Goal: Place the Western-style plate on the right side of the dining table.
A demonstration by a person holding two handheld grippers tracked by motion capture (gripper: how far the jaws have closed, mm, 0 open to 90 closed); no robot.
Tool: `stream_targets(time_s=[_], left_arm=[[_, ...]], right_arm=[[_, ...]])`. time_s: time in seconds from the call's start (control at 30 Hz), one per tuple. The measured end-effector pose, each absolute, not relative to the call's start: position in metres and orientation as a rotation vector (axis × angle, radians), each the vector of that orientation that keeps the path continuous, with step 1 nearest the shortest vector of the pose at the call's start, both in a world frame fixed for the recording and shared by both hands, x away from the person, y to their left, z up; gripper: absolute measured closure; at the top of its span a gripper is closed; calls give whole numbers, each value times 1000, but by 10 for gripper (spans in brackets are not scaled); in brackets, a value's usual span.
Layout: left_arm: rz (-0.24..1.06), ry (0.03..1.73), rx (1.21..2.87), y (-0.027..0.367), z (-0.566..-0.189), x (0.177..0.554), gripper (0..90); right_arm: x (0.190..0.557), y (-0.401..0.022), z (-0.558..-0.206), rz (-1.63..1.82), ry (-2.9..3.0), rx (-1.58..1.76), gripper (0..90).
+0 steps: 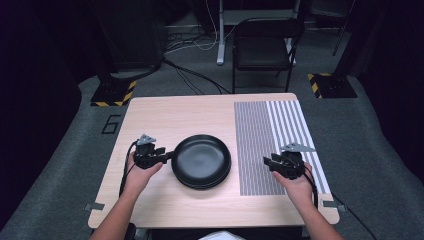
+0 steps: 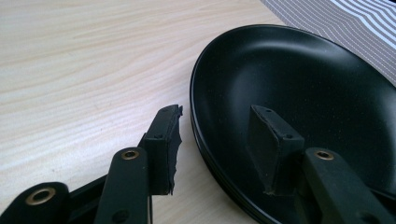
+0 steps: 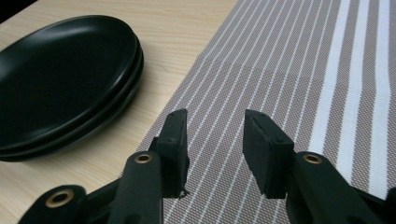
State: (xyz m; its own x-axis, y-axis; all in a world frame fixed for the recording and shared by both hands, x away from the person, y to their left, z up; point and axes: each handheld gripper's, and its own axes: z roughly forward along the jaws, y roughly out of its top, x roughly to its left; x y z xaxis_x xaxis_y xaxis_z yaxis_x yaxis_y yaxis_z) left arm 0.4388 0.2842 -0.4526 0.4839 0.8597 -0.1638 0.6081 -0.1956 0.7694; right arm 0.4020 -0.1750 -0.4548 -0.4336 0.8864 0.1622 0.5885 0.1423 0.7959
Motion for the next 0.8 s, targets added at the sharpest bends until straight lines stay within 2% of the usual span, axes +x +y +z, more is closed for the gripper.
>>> stream_targets(time_s=[0.17,0.5,0.8], left_arm=[[354,1239,1886,280,-449,442,539],[302,1287,1854,264,-448,446,651],[265,1345,1811,270,-460,446,685]], right_arm=[[407,-167,-453,1208,2088,1423,603],[418,-145,-455,1258,2102,1470,639],[427,-127,-457,1301,2107,1491,650]])
